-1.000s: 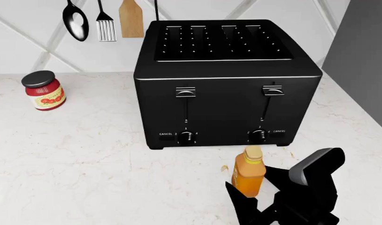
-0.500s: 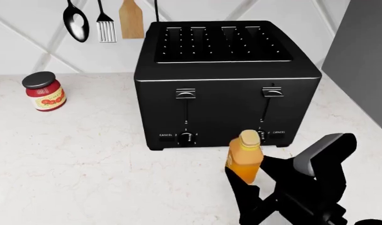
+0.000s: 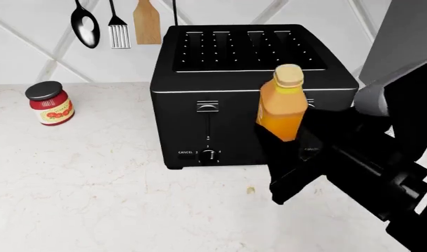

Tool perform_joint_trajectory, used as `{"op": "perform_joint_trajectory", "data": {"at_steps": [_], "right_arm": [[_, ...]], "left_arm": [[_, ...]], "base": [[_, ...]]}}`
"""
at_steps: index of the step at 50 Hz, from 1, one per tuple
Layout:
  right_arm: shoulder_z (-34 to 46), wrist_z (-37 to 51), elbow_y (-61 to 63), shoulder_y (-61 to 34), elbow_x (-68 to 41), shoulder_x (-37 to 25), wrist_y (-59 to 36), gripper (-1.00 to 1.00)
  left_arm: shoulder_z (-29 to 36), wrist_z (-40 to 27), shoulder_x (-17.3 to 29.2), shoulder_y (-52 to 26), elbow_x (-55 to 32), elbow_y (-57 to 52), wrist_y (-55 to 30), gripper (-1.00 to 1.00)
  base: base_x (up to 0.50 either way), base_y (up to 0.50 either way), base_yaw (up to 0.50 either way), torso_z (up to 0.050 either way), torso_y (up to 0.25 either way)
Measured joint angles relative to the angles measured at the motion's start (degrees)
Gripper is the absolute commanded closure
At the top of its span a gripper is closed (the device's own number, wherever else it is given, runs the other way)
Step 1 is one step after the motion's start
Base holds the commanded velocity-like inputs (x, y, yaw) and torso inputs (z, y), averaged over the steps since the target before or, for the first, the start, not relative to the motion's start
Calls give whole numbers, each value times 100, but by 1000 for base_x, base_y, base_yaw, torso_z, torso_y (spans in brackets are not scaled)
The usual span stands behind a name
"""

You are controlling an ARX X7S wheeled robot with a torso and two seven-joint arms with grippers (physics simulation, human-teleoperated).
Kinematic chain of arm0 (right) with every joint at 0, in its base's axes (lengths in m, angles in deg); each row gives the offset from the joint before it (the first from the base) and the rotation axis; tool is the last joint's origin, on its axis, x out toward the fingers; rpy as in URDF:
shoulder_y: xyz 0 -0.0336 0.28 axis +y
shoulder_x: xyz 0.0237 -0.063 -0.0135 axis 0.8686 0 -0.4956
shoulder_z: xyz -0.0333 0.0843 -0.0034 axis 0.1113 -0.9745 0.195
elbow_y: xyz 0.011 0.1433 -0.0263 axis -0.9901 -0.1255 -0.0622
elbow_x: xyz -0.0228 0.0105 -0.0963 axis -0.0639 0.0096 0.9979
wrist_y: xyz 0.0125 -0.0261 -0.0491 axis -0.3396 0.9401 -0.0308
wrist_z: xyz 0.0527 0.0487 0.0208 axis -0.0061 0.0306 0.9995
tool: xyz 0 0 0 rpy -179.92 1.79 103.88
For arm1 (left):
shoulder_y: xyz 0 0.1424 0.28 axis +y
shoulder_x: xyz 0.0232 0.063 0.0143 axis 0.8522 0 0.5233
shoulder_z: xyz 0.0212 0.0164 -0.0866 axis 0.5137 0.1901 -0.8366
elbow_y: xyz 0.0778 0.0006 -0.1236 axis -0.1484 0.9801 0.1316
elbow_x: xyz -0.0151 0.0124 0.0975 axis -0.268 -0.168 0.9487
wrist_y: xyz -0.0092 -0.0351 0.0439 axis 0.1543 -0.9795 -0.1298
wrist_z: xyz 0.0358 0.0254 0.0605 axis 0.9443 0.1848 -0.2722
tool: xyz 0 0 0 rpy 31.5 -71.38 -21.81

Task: Pick the honey bottle and bar from the counter and place them in the cabinets closest to them.

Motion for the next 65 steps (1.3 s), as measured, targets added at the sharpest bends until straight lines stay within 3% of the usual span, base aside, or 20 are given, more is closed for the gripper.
{"op": "perform_joint_trajectory", "data": {"at_steps": [9, 22, 43, 65], "right_arm": [[632, 703, -494, -1636, -773, -17, 39, 100], [1135, 1057, -1059, -3290, -1031, 170, -23, 100], [1296, 514, -1824, -4749, 32, 607, -205, 100], [1454, -111, -2516, -5604, 989, 993, -130, 100]], "left_arm": [[-65, 105, -5, -13, -19, 0, -115, -100], [-290, 214, -25, -17, -23, 1, -152, -100], [-453, 276, -41, -14, -6, 0, -121, -100], [-539, 325, -49, -14, -5, 0, -117, -100]], "base": [[0, 0, 0, 50, 0], [0, 0, 0, 0, 0], [0, 0, 0, 0, 0], [0, 0, 0, 0, 0]]}}
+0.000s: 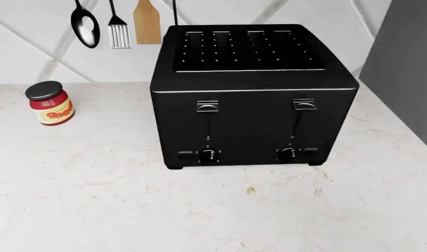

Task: Pick the honey bottle and bar from the counter and place them in the cabinets closest to them.

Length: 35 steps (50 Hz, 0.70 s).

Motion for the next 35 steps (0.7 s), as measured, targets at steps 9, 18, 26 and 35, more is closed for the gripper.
{"op": "perform_joint_trajectory", "data": {"at_steps": [9, 18, 26, 35], "right_arm": [[176, -479, -540, -574, 565, 270, 122, 100], [455, -1145, -1299, -1200, 1357, 519, 399, 100], [827, -1859, -2322, -1739, 2197, 807, 811, 100], [1076, -2797, -4020, -2313, 3448, 1332, 1469, 100]], "left_arm": [[-25, 39, -2, -1, 0, 0, -3, -100], [-64, 91, -6, 1, -1, 0, 16, -100], [-99, 136, -10, 2, -2, 0, 31, -100], [-139, 183, -13, 3, -1, 0, 40, -100]], "base": [[0, 0, 0, 0, 0], [0, 0, 0, 0, 0], [0, 0, 0, 0, 0], [0, 0, 0, 0, 0]]}}
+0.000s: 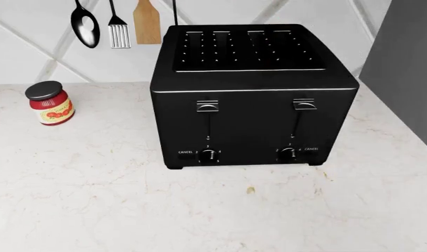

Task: Pick the honey bottle and bar from the counter and place them in the cabinets closest to them.

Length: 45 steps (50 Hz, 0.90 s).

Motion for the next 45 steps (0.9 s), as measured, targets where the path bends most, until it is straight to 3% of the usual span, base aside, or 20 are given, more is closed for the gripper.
{"op": "perform_joint_trajectory", "data": {"at_steps": [9, 16, 45], "right_arm": [[-1355, -1145, -1629, -300, 2831, 884, 428, 100], [-2083, -1415, -2485, -402, 4168, 1276, 720, 100], [-2976, -420, -4665, -461, 5636, 1667, 470, 100]], "left_arm": [[-35, 34, -3, -1, 1, 0, -1, -100], [-58, 58, -5, -2, 2, 0, -15, -100], [-141, 167, -10, -15, -6, 0, -116, -100]], "base": [[0, 0, 0, 0, 0], [0, 0, 0, 0, 0], [0, 0, 0, 0, 0]]}}
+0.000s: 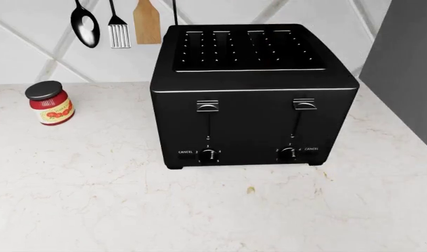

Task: Pick the honey bottle and bar from the counter and place them in the cabinets closest to them.

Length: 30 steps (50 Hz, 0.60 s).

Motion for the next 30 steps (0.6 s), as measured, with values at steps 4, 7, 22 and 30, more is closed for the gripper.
{"op": "perform_joint_trajectory", "data": {"at_steps": [4, 7, 22, 30], "right_arm": [[-85, 24, 9, -1, 56, 17, -15, 100], [-121, 41, 32, 10, 79, 28, -24, 100], [-139, -230, -16, 50, 305, 113, 80, -100], [24, -510, -176, 113, 465, 138, 496, -100]], "left_arm": [[-35, 34, -2, -6, -1, 0, -54, -100], [-57, 56, -3, -10, 0, 0, -87, -100], [-138, 116, -8, -20, 7, 0, -161, -100], [-158, 133, -10, -19, 10, 0, -153, -100]], "base": [[-3, 0, -1, 0, 0], [0, 0, -1, 0, 0], [-1, 0, -1, 0, 0], [0, 0, 0, 0, 0]]}}
